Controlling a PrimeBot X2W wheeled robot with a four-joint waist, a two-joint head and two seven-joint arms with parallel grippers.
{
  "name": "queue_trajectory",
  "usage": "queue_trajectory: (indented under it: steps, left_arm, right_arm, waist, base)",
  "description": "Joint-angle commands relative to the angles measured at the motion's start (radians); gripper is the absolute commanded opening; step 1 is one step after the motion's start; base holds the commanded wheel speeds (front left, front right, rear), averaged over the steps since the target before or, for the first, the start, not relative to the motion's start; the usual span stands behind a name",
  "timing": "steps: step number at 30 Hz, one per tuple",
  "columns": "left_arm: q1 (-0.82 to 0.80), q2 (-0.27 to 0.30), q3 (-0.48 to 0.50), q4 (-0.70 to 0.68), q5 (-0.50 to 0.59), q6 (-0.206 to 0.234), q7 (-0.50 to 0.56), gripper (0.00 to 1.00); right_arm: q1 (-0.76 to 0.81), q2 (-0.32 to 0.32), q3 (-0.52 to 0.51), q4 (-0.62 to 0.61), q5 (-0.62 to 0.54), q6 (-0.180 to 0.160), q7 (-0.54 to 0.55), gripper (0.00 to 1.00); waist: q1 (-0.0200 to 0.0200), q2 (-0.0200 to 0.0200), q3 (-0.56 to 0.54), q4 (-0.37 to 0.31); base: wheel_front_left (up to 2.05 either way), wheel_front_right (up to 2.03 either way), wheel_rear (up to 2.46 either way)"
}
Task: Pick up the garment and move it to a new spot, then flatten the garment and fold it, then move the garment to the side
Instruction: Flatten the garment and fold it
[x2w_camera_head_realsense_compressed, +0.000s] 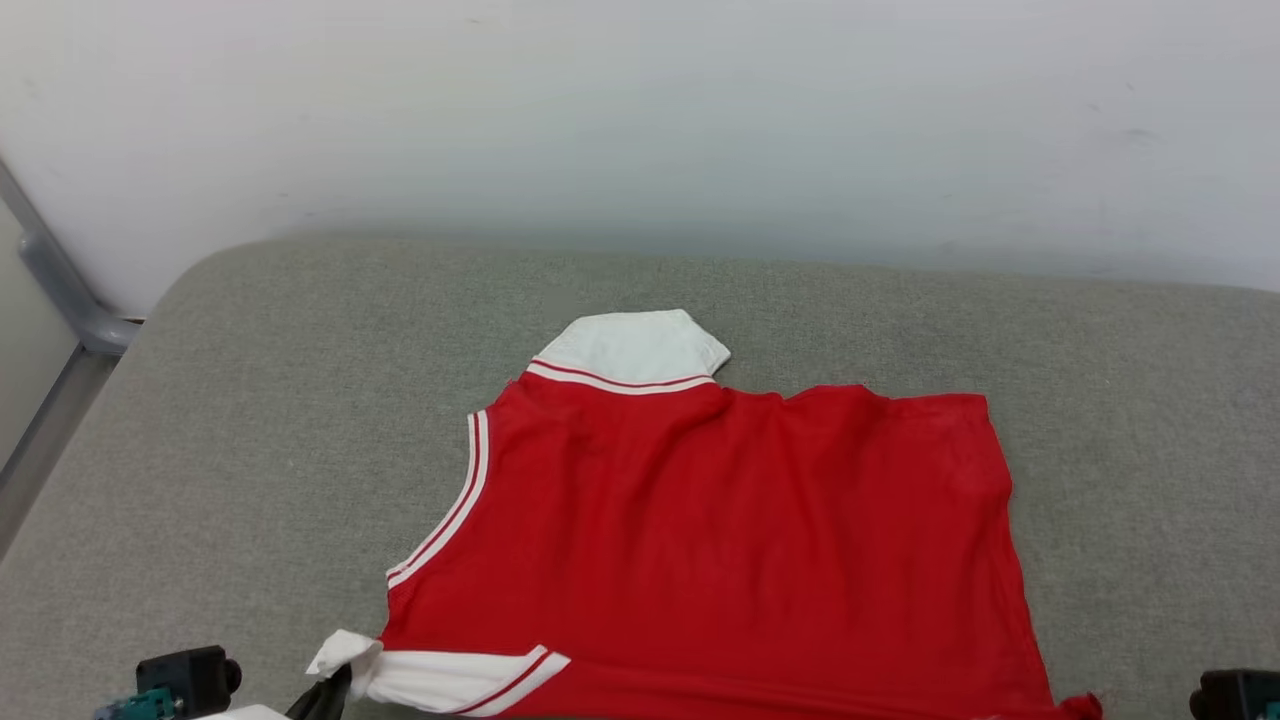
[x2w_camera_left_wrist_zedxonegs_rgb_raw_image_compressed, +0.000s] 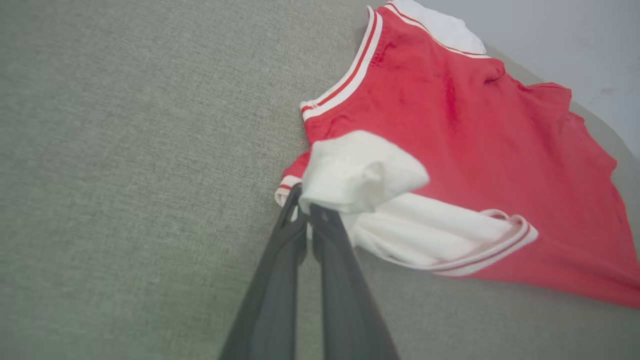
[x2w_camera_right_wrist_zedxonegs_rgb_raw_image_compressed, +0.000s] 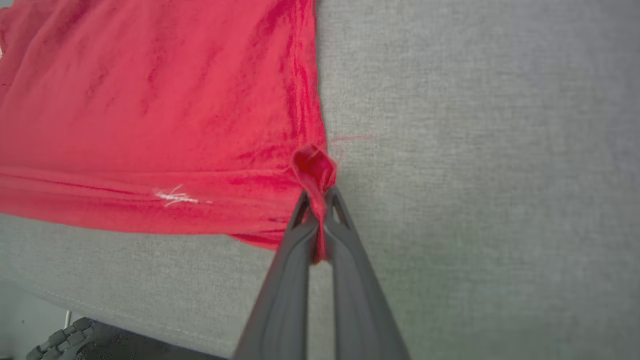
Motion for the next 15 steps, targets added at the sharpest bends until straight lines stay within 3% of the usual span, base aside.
queue_trajectory:
  steps: [1, 8, 15]
  left_arm:
    - [0.026, 0.031, 0.023, -0.035, 0.001, 0.031, -0.005, 0.00]
    - [-0.004, 0.030, 0.014, -0.116, 0.017, 0.060, 0.010, 0.00]
    - [-0.161, -0.011, -0.010, -0.054, 0.050, 0.014, 0.024, 0.00]
  right_arm:
    - [0.038, 0.020, -0.037, -0.054, -0.020, -0.007, 0.036, 0.00]
    - [0.036, 0.066, -0.062, -0.191, -0.120, -0.006, 0.098, 0.00]
    - [-0.095, 0.075, -0.003, -0.175, -0.158, -0.005, 0.102, 0.00]
  waist:
    - [0.0003, -0.0001, 0.001, -0.001]
    - [0.0003, -0.0001, 0.030, -0.013]
    - [0.0003, -0.0001, 0.121, -0.032]
  base:
    - [0.00, 0.00, 0.00]
    - [0.00, 0.00, 0.00]
    - [0.00, 0.00, 0.00]
